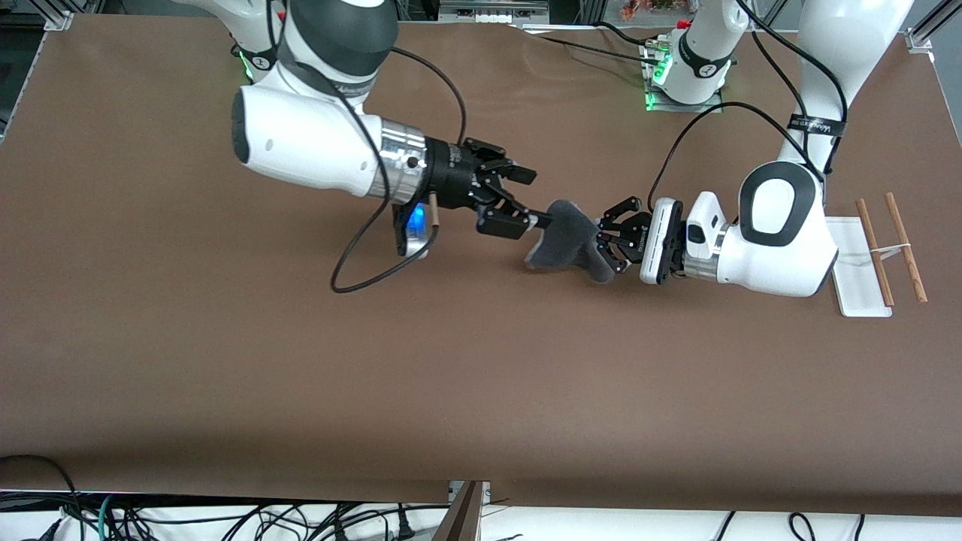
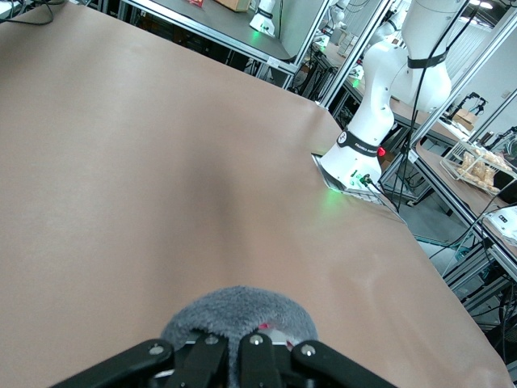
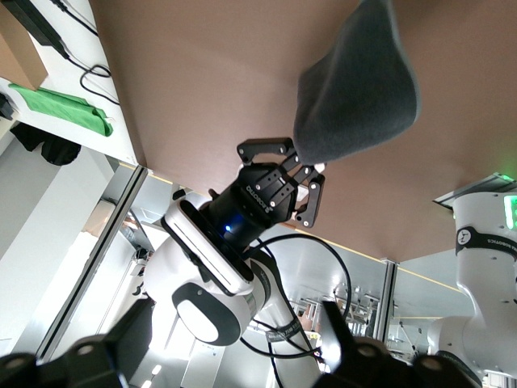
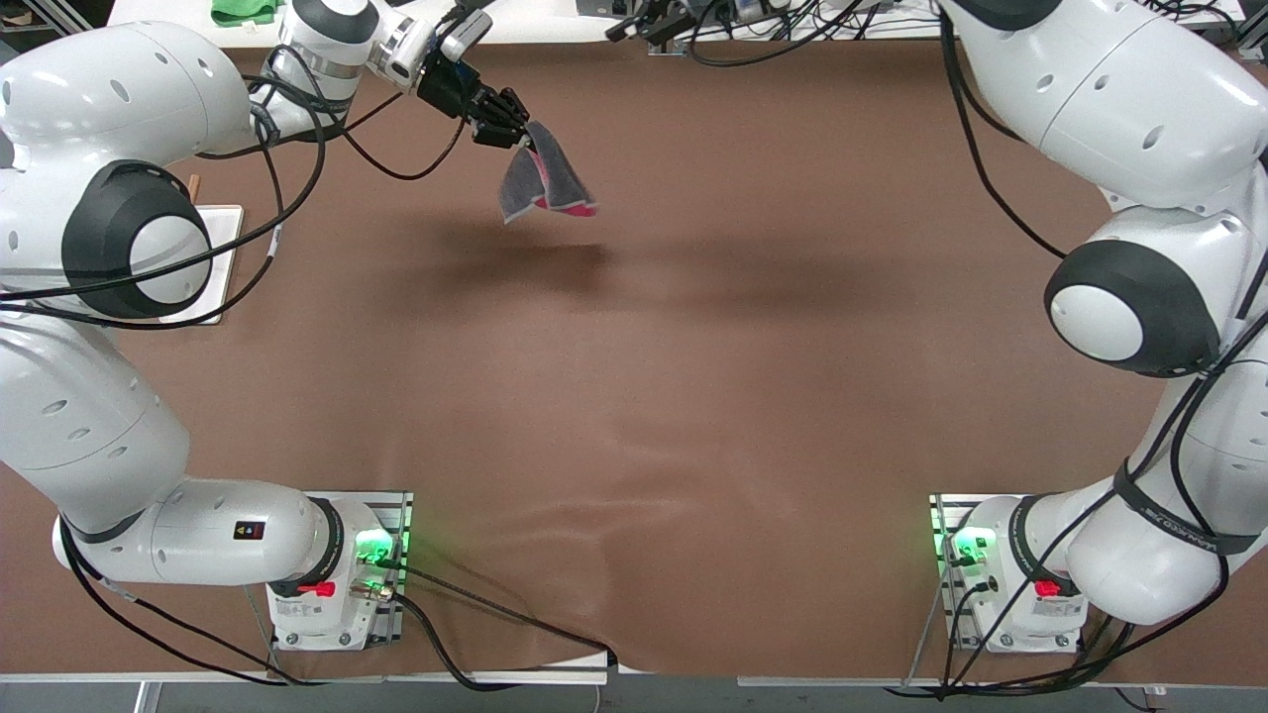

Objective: Pass towel and hang on rack
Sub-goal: 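Release the towel from the right gripper and carry it with the left gripper, then lower the towel over the wooden rack sticks with the left gripper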

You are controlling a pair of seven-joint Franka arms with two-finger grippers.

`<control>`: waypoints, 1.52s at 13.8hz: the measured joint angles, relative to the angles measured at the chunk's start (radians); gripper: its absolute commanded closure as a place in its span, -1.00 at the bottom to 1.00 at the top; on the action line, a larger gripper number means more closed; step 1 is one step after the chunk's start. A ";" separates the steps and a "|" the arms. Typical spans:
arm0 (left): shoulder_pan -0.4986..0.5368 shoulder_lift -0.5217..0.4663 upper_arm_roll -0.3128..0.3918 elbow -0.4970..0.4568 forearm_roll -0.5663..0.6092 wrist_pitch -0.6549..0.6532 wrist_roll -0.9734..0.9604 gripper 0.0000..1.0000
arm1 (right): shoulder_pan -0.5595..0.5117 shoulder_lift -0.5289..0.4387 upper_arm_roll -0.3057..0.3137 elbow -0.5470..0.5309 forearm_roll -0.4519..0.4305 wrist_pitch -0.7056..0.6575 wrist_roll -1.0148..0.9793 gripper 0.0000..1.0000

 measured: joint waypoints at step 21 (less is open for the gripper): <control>0.328 -0.011 0.164 0.267 1.021 -0.168 -0.081 1.00 | -0.413 -0.397 -0.018 -0.296 -0.886 -0.615 -1.238 -0.99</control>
